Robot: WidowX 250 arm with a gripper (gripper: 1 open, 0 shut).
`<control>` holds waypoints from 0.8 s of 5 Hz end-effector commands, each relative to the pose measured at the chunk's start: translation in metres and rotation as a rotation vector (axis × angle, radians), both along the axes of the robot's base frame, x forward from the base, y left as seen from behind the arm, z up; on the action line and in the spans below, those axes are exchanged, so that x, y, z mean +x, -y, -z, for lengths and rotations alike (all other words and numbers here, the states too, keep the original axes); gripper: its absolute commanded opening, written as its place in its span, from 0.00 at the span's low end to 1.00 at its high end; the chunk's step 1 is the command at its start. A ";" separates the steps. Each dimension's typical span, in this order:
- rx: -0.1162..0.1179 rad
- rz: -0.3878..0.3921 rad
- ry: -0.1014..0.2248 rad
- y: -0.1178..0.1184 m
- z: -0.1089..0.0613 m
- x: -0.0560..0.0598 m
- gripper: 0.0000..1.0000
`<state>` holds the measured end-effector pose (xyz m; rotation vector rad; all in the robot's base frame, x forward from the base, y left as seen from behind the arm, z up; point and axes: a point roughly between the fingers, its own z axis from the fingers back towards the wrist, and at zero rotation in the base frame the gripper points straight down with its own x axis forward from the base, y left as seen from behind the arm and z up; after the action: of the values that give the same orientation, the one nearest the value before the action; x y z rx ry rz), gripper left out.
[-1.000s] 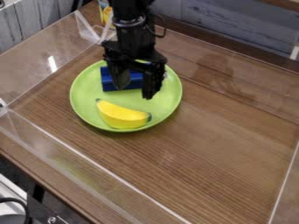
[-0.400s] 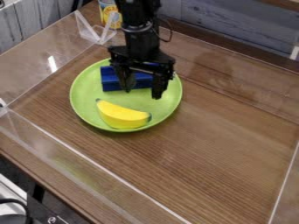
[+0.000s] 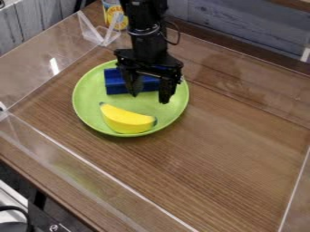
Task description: Put the blue object in the green plate
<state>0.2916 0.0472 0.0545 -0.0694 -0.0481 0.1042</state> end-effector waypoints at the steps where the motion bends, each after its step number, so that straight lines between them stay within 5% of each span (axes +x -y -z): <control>1: 0.002 0.028 0.046 0.000 -0.011 0.007 1.00; 3: -0.005 -0.014 0.054 0.006 -0.004 0.013 1.00; 4: -0.010 0.046 0.059 0.011 -0.005 0.018 1.00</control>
<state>0.3007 0.0355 0.0472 -0.0875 -0.0588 0.0603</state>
